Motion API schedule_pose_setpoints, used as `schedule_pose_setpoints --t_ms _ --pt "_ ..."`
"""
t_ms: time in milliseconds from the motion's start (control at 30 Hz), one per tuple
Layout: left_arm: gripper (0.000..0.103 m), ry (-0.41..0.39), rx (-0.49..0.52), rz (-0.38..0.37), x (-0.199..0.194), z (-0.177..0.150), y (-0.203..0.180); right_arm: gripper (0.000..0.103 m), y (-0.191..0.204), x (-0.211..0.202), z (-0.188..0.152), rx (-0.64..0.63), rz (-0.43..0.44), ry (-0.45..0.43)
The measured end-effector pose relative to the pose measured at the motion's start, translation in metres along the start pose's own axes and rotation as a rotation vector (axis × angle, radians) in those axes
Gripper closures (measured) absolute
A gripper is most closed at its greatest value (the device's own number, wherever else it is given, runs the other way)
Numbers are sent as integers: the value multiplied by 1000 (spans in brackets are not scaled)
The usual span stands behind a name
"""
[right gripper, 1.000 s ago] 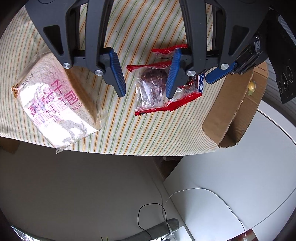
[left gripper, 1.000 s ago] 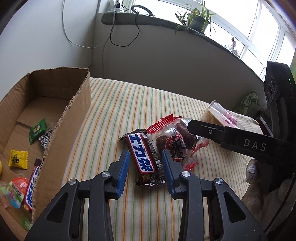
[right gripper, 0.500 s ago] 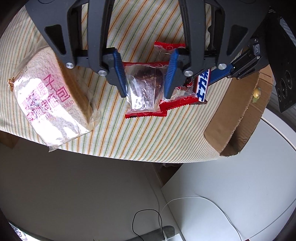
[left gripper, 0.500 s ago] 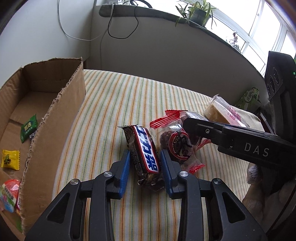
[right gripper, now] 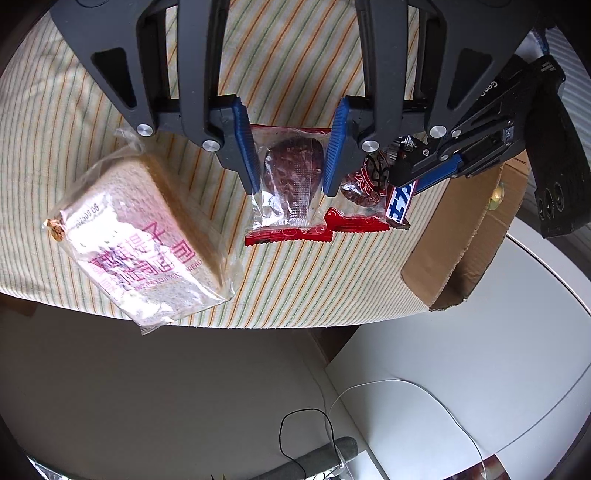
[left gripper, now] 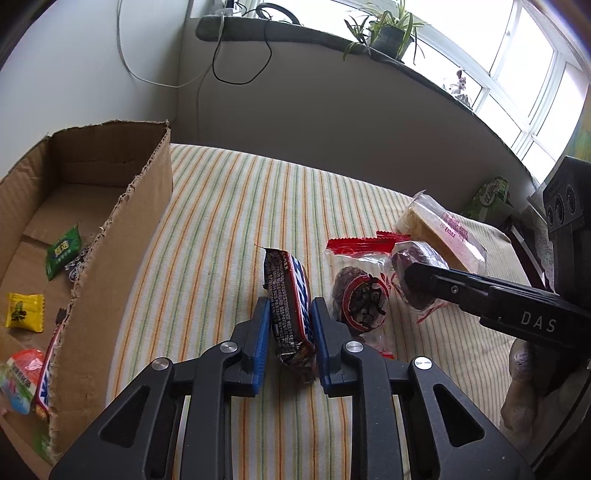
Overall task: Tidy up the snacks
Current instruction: 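Grasp the Snickers bar with the left tool while the right tool grasps a red pastry, then carry the Snickers bar and red pastry over the box with both tools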
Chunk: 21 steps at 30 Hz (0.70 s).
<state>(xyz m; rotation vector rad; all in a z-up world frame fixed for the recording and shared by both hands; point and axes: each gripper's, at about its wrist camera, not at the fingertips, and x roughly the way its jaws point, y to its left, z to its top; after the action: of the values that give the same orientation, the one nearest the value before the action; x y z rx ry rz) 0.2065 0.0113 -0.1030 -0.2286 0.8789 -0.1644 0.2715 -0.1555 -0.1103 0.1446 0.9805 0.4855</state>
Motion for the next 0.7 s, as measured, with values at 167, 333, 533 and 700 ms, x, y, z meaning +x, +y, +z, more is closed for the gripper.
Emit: schedule_pose_setpoints --t_ms 167,333,533,700 --pt "83 -3 2 -4 -3 -3 3 66 -2 -17 -20 4 7 -19" --pt "81 27 0 -10 5 -1 3 66 -8 -20 -39 15 -16 -4" --pt "83 30 3 6 9 0 1 66 -27 -41 -52 66 -10 -27" --pt "83 14 -46 -2 0 -4 6 66 -37 -56 -60 79 -12 -49"
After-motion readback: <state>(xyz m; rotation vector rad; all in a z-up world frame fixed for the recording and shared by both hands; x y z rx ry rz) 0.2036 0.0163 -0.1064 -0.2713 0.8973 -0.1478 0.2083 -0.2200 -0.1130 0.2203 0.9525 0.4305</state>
